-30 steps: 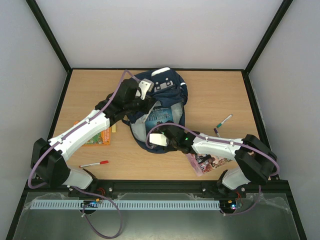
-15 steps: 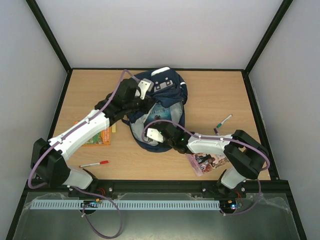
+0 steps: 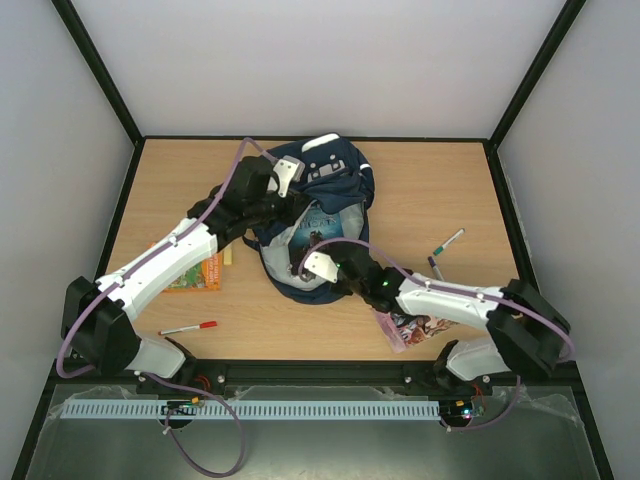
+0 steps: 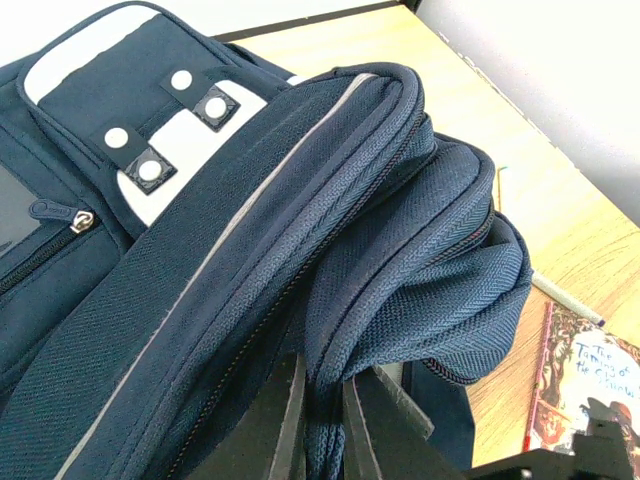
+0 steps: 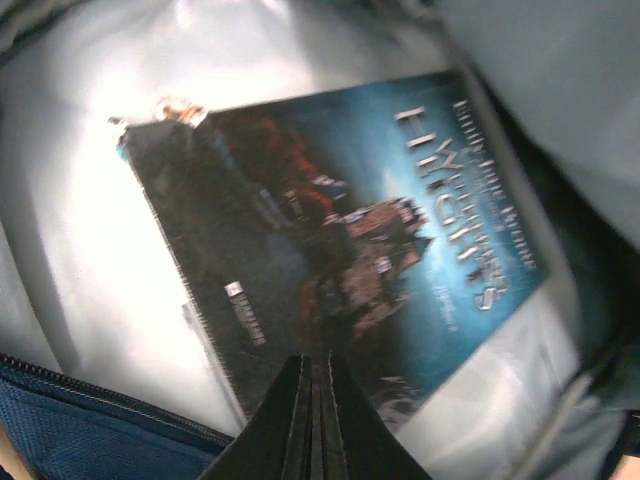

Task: Pack the student bag
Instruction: Place the book in the student bag.

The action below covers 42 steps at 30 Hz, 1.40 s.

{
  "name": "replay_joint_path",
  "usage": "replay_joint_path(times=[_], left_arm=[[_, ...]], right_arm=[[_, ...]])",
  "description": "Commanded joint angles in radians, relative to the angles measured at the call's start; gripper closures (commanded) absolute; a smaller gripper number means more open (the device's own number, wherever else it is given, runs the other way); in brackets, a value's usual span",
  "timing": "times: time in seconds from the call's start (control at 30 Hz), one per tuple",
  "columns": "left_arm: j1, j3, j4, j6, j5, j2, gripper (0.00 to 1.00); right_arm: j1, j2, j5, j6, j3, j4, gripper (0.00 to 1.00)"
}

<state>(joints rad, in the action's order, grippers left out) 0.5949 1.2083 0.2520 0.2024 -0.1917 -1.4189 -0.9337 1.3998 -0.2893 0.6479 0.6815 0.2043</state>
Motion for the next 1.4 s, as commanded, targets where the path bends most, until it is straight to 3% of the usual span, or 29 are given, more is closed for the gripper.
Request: replay_joint_path(times=[0.0,0.27,0.47,0.7,1.0,1.1,1.2,1.37], left_arm=[[-0.023,0.005,-0.095,0.028,-0.012,0.054,0.97],[-0.028,0.004,-0.095,0.033,-0.015,0.050,0.97],[-0.028,0.004,-0.096,0.037,-0.023,0.046,0.98],[-0.028,0.005,-0.094,0.041,-0.028,0.041,0.97],[-0.029,0.009,-0.090,0.042,-0.032,0.034,0.97],[-0.028,0.011,-0.086,0.041,-0.033,0.029,0.98],[-0.030,0.013,-0.084,0.040,-0.032,0.024,0.97],[-0.030,0.015,-0.082,0.041,-0.036,0.017,0.98]], right_arm=[[0.005,-0.088,0.005,-0.024,0.003,-0.046,0.97],[0.122,-0.116,0.171,-0.316,0.103,-0.216,0.92],[0.327,-0.095,0.456,-0.587,0.185,-0.366,0.86],[0.434,0.028,0.757,-0.734,0.210,-0.417,0.76],[0.465,0.166,0.657,-0.841,0.200,-0.402,0.53],[0.467,0.213,0.665,-0.861,0.216,-0.413,0.40],[0.467,0.250,0.702,-0.882,0.218,-0.412,0.32],[0.474,0.344,0.887,-0.927,0.225,-0.382,0.28]])
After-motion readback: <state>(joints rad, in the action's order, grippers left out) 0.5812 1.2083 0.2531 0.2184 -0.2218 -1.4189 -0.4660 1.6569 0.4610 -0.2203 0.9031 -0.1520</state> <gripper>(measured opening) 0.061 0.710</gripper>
